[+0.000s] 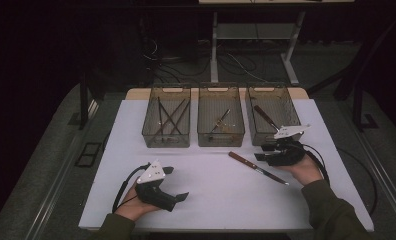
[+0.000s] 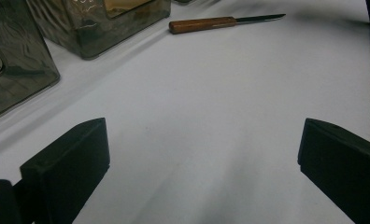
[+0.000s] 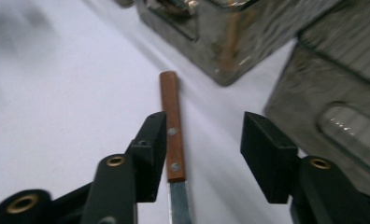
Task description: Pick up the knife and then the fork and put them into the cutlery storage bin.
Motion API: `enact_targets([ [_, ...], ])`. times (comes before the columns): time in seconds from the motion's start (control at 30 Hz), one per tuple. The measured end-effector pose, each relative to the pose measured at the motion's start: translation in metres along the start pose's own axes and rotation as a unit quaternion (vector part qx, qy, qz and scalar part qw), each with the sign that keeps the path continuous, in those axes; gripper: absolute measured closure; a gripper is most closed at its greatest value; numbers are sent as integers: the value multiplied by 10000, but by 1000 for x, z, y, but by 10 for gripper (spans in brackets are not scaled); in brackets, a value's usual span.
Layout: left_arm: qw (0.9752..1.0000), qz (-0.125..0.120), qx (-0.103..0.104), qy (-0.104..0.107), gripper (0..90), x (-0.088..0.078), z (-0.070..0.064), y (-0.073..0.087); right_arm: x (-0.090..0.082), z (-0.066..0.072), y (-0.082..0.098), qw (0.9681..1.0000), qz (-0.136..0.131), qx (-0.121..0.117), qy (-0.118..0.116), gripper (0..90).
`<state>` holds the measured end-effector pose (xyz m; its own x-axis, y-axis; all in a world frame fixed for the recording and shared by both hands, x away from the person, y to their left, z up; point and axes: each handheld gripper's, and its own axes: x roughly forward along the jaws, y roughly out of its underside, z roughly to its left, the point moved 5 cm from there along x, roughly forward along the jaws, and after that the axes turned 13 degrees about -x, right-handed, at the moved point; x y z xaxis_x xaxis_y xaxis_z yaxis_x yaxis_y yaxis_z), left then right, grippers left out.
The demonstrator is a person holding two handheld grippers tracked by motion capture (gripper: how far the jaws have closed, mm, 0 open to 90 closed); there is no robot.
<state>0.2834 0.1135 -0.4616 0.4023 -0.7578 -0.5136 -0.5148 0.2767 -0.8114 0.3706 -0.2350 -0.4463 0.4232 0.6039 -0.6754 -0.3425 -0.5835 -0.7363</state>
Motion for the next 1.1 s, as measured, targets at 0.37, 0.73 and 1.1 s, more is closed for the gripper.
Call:
enact_targets([
  [0.37, 10000, 12, 6, 0, 11, 0, 0, 0, 20, 13, 7, 9967, 625, -484, -190, 627],
  [0.73, 10000, 12, 9, 4, 11, 0, 0, 0, 26, 17, 11, 9939, 867, -636, -241, 674],
  [1.1, 10000, 9, 3, -1, 12, 0, 0, 0, 31, 20, 13, 9912, 1022, -777, -319, 749],
])
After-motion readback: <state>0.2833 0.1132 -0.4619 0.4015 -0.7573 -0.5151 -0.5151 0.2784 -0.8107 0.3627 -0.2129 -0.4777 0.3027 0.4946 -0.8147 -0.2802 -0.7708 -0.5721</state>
